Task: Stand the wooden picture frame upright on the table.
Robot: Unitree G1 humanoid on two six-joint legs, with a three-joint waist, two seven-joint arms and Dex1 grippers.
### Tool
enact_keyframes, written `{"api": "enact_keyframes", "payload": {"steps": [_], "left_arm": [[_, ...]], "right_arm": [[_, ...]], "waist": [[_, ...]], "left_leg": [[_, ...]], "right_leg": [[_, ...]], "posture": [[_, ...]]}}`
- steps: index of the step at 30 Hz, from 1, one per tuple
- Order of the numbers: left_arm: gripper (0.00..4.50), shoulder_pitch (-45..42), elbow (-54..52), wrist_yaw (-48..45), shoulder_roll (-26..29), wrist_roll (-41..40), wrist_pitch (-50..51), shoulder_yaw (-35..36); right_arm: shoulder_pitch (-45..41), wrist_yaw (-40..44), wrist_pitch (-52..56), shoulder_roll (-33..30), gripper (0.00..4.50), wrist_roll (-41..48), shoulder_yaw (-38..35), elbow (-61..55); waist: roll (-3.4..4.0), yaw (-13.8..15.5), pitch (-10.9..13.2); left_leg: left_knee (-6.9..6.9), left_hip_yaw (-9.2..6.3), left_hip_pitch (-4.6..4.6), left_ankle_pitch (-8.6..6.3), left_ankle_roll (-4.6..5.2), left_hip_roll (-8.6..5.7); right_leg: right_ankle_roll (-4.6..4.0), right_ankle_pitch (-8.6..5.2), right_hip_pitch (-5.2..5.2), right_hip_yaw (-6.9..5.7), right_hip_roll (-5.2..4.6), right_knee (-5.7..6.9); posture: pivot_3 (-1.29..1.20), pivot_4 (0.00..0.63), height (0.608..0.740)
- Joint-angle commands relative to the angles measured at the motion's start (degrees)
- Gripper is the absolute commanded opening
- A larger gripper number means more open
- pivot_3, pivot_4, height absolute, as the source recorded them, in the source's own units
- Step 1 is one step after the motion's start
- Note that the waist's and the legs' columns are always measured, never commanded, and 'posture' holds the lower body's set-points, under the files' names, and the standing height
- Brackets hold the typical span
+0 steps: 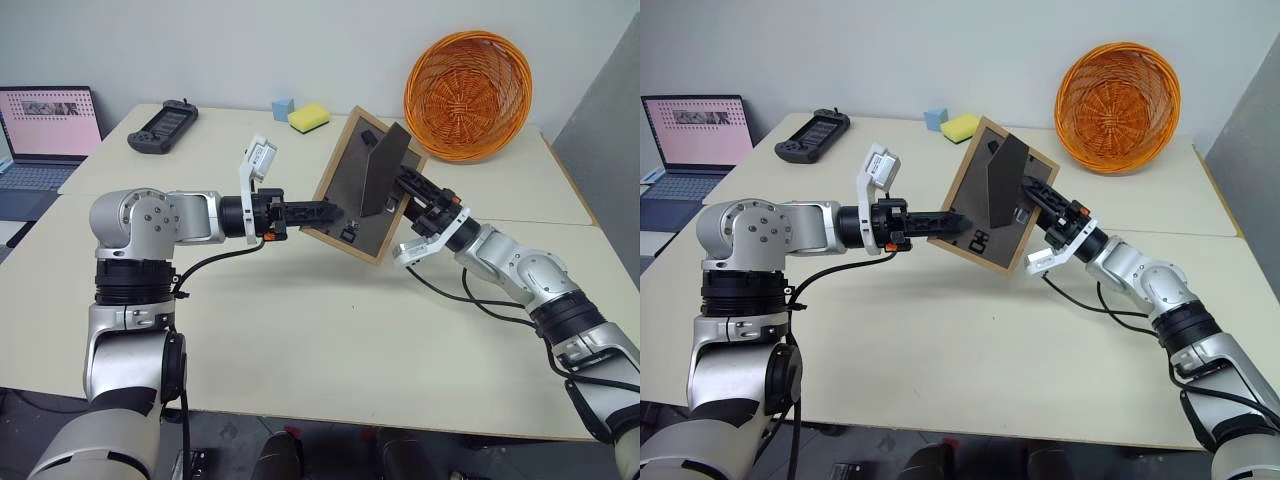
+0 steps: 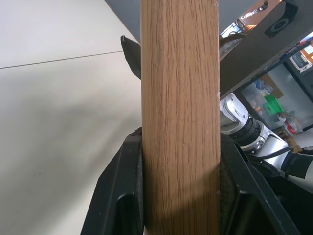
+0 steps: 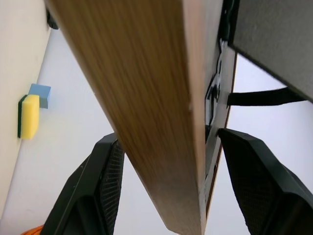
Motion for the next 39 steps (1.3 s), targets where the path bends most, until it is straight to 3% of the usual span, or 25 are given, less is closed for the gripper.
{"api": "enact_keyframes", "payload": {"steps": [1,5,10,30,39], "left_arm": [[1.29,-1.34,-2.06,-0.71,0.3,-1.86,-0.54,1.6],[1.29,-1.41,-1.44,-0.31,-0.03,-2.3,0.59,2.13],[1.29,-2.29,1.15,0.26,0.04,-2.47,1.61,2.45],[1.29,-4.73,9.49,-2.19,2.31,-0.85,1.25,-0.6],[1.29,-4.81,9.2,-6.75,3.92,0.3,-0.32,-5.35]], "right_arm": [[-1.7,-1.02,-0.23,-0.65,2.67,0.93,-0.63,0.31],[-1.97,-1.28,-0.53,-0.87,1.93,0.82,-0.27,0.39],[-1.78,-1.22,-0.89,-1.57,1.59,1.22,-0.52,-0.6],[-0.34,0.05,-2.23,-2.87,1.34,2.13,-0.46,-3.15],[-0.24,1.77,-2.95,-2.78,1.29,2.88,-0.56,-3.78]], "waist": [[0.0,0.0,0.0],[0.0,0.0,0.0],[0.0,-0.01,0.0],[0.0,-0.02,0.0],[0.0,-0.06,0.0]], "left_leg": [[0.0,0.0,0.0,0.0,0.0,0.0],[0.0,0.0,0.0,0.0,0.0,-0.01],[0.0,0.0,0.0,0.0,0.0,0.0],[0.01,-0.02,0.01,0.0,0.0,-0.02],[0.01,-0.03,0.01,0.0,0.0,-0.02]], "right_leg": [[0.0,0.0,0.0,0.0,0.0,0.0],[0.0,0.0,0.0,0.0,-0.01,0.0],[0.0,0.0,0.0,0.0,-0.01,0.01],[0.0,0.0,0.0,-0.02,-0.01,0.02],[0.0,0.0,0.0,-0.03,0.0,0.02]], "posture": [[0.0,0.15,0.74],[0.0,0.15,0.74],[0.0,0.15,0.74],[0.0,0.15,0.74],[0.0,0.15,0.74]]}}
